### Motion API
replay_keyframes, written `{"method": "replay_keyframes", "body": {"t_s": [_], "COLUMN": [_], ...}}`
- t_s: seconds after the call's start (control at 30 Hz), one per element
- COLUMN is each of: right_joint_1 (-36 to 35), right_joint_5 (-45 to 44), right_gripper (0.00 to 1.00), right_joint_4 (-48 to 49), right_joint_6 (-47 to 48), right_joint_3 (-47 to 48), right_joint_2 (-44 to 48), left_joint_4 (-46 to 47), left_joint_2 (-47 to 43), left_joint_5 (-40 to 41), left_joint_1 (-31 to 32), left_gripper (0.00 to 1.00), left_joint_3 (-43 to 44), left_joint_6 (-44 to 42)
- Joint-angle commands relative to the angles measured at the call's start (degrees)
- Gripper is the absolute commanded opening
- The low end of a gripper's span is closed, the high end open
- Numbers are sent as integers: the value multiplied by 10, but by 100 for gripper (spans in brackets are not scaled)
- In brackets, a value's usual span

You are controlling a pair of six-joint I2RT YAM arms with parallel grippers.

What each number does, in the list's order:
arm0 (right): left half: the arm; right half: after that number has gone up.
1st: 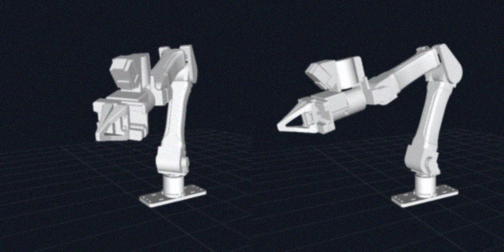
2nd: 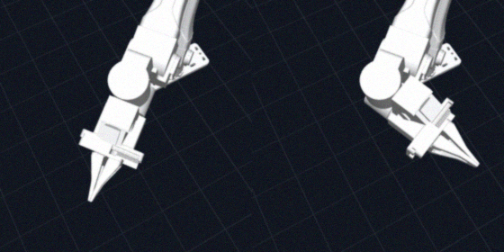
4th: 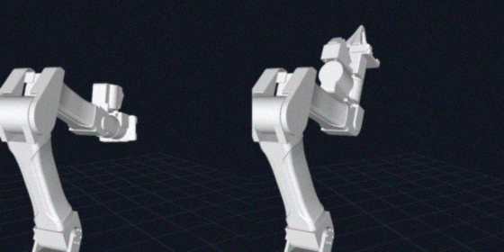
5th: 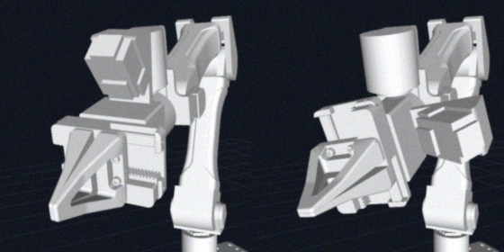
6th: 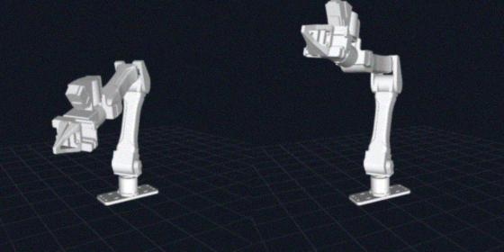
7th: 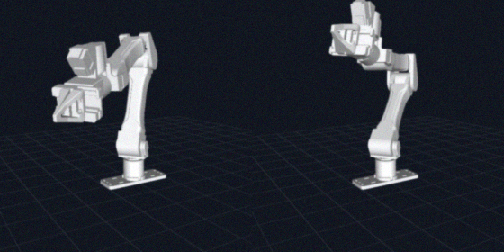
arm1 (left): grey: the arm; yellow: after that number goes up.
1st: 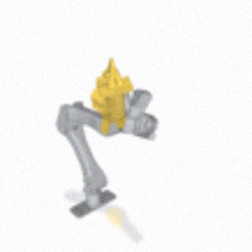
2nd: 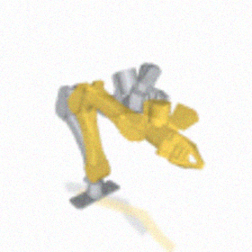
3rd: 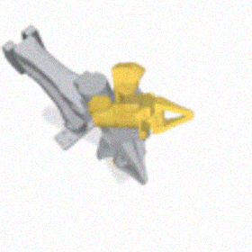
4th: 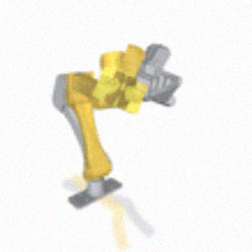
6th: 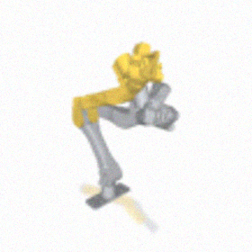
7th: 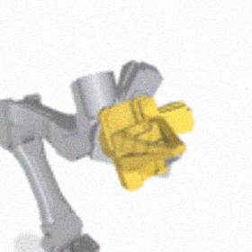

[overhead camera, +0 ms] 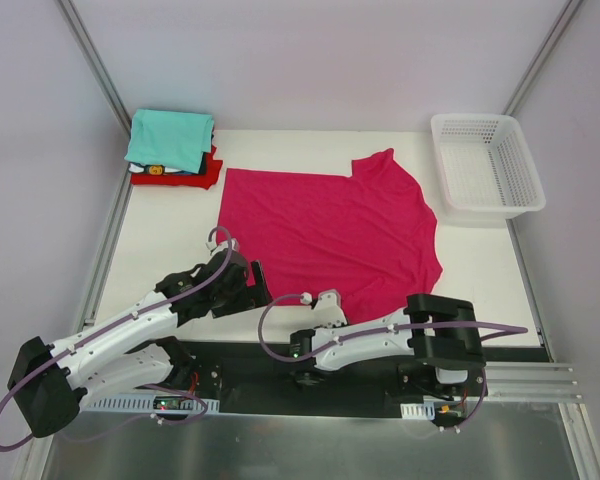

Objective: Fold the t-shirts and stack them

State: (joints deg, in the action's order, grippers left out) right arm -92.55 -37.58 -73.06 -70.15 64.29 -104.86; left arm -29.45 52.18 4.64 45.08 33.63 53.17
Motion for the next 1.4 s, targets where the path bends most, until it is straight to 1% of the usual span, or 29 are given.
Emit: {"method": "replay_keyframes", "body": {"t_s": [0.0, 0.1, 0.2, 0.33, 0.47, 0.57, 0.67, 0.83, 1.0, 1.37], "right_joint_1": [-2, 4, 14, 27, 36, 43, 49, 51, 51, 51], "right_joint_5": [-59, -70, -74, -77, -81, -86, -91, -96, -100, -96], "right_gripper": [1, 1, 1, 1, 1, 1, 1, 1, 1, 1], "right_joint_4": [-101, -112, -119, -129, -145, -154, -166, -176, -188, -210], "right_joint_6": [16, 18, 12, -1, -16, -22, -24, -23, -30, -50], "right_joint_3": [51, 55, 44, 6, -21, -36, -42, -42, -46, -66], "right_joint_2": [-4, 4, 17, 49, 94, 127, 151, 183, 219, 260], "left_joint_4": [-10, -12, -27, -66, -105, -112, -116, -115, -115, -105], "left_joint_2": [3, 12, 40, 105, 147, 149, 146, 133, 118, 138], "left_joint_5": [7, 13, 31, 55, 85, 91, 87, 67, 56, 57], "left_joint_1": [6, 5, 6, 4, 3, -5, -29, -95, -147, -176], "left_gripper": [99, 99, 99, 99, 99, 99, 99, 99, 99, 96], "left_joint_3": [10, 3, 7, 46, 77, 89, 97, 93, 86, 75], "left_joint_6": [7, 9, 10, 4, 8, 7, -3, -31, -63, -68]}}
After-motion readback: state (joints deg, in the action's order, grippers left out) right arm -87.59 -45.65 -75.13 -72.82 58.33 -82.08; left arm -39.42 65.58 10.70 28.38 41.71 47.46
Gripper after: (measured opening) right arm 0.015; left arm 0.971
